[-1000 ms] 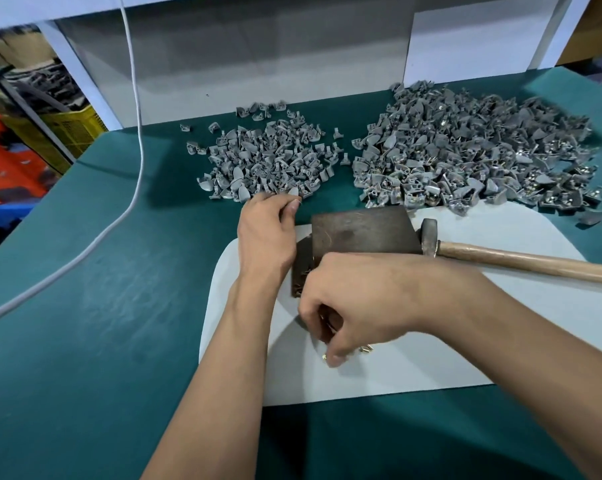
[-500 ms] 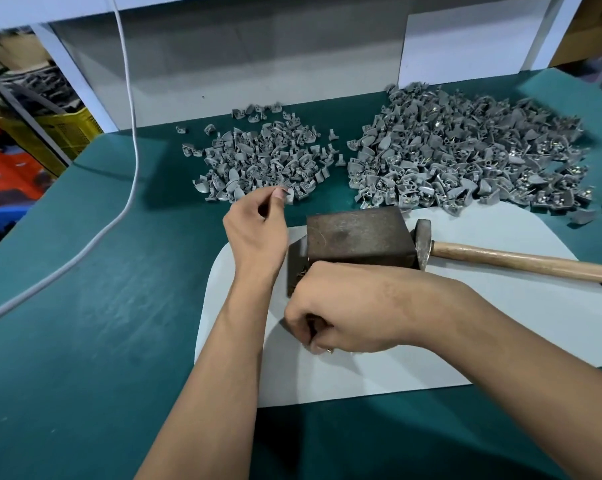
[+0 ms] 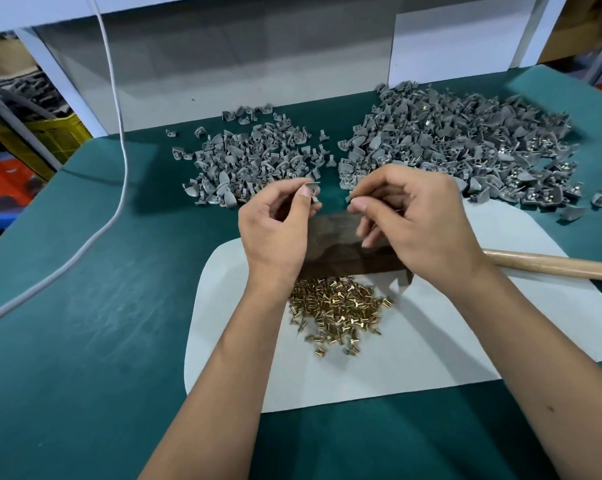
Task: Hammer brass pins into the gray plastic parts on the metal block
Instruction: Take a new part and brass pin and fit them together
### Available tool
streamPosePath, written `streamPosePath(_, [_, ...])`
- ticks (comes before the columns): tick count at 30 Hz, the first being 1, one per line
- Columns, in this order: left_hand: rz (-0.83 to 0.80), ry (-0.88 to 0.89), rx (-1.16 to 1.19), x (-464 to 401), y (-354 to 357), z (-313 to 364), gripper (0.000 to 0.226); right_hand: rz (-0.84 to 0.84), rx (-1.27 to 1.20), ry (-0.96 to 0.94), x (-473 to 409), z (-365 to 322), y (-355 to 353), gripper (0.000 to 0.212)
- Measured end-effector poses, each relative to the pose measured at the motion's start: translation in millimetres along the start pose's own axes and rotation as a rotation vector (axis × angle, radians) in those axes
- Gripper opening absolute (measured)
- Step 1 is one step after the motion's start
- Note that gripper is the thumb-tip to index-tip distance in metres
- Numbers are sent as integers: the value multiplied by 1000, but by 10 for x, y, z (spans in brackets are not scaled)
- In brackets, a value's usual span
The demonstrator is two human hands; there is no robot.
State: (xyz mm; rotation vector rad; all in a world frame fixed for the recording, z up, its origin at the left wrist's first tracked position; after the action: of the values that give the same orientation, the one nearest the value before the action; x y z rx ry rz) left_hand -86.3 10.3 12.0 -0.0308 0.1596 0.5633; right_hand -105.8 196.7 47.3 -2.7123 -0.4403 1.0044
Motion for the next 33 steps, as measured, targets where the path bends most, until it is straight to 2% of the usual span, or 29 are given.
streamPosePath(4, [-81,-79,147,17,39,-55,26,57,152,-70,3,21,-67,6])
streamPosePath(6, [-112,-81,161,30,41,-50,25,92,152,-71,4,26,-96,7])
streamPosePath(12, [-148,-47,83,85,66,-12,19,148,74,27,49,122,-72,15])
streamPosePath(23, [-204,100,-107,179,154,120,16,111,271,-135,38,-91,-19,24])
streamPosePath(33, [-217,94,-116,204,191,111,17,175,318,-168,54,-133,-19,23])
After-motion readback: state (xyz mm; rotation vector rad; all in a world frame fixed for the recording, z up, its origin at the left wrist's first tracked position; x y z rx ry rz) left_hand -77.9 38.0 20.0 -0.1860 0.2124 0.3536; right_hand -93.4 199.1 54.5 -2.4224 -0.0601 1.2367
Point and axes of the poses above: each hand's wrist, its own x-axis away from the middle knuckle, its own y-axis out of the palm, z = x × y, the point moved 7 cm from there along -x, towards the middle knuckle, and after that the axes turned 13 degrees about -y, right-handed, at the moved point
